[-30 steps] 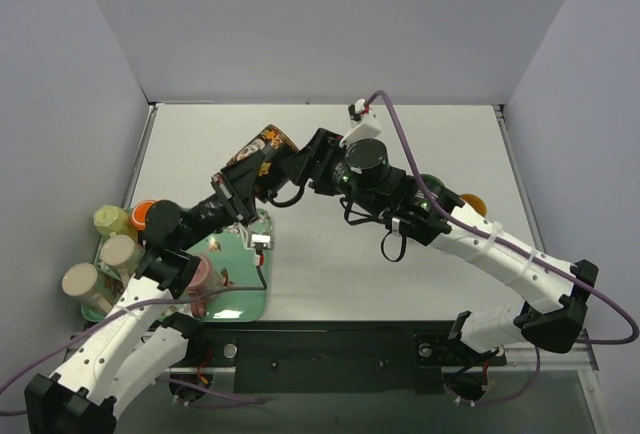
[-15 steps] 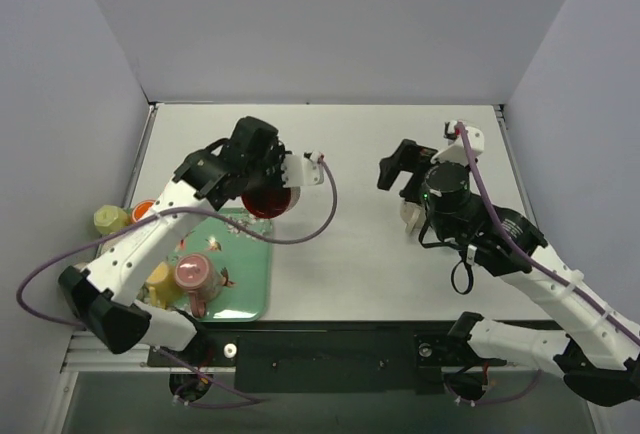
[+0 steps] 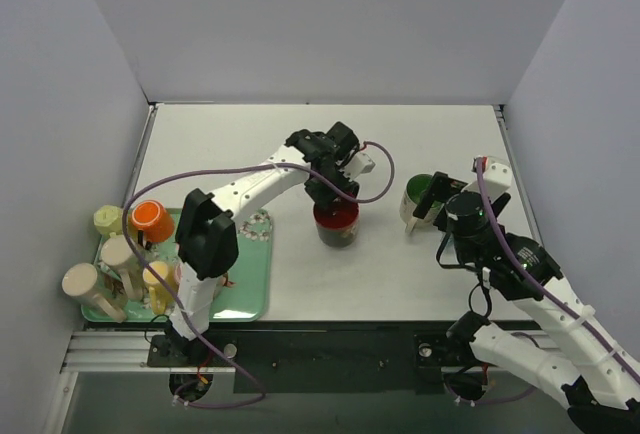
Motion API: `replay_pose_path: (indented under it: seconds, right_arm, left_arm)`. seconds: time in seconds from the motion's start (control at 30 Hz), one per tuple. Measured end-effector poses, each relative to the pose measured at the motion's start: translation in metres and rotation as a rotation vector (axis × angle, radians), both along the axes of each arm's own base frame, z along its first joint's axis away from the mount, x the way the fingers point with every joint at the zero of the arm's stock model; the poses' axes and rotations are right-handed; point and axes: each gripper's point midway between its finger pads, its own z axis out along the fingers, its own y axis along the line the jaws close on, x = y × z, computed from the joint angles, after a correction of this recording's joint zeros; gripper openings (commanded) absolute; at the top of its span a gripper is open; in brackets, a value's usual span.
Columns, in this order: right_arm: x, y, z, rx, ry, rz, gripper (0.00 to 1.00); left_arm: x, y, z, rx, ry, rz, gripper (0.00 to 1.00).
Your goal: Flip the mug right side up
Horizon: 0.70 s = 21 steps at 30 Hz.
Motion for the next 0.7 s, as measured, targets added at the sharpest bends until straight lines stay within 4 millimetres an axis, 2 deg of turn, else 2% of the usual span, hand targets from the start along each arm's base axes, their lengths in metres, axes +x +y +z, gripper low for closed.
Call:
replay_pose_path:
  seconds: [0.2,0.27,0.43,0.47,0.5,0.53,0.57,0.63,0.7]
  right_arm:
    - [-0.007,-0.022,-0.02,-0.024,0.035,-0.058,0.92]
    - [-0.008,-0.025,-0.023,-0.029,0.042,-0.069,0.93]
    - [-0.009,-0.03,-0.027,-0.036,0.054,-0.085,0.93]
    - [-0.009,-0.031,-0.027,-0.037,0.056,-0.085,0.93]
    - [-0.009,-0.031,-0.027,-0.037,0.057,-0.087,0.93]
    - [-0.009,-0.031,-0.027,-0.037,0.057,-0.088,0.93]
    - [-0.009,-0.031,-0.027,-0.037,0.058,-0.087,0.93]
    - [-0.009,-0.031,-0.028,-0.036,0.059,-0.086,0.93]
    - [-0.01,-0.031,-0.028,-0.036,0.061,-0.083,0.93]
  left_arm:
    - [0.027,-0.061,-0.03,-0.046,0.027,0.032,0.0]
    - [0.034,-0.069,-0.041,-0.042,0.026,0.037,0.0]
    - [0.051,-0.074,-0.06,-0.005,0.003,0.055,0.0]
    - [0.052,-0.074,-0.061,-0.002,0.001,0.055,0.04]
    - [0.053,-0.073,-0.06,0.003,-0.006,0.049,0.22]
    - [0.055,-0.073,-0.06,0.007,-0.014,0.043,0.33]
    - [0.055,-0.073,-0.06,0.009,-0.018,0.032,0.65]
    - [0.057,-0.074,-0.061,0.009,-0.026,0.0,0.85]
    - [0.056,-0.074,-0.06,0.007,-0.027,-0.025,0.87]
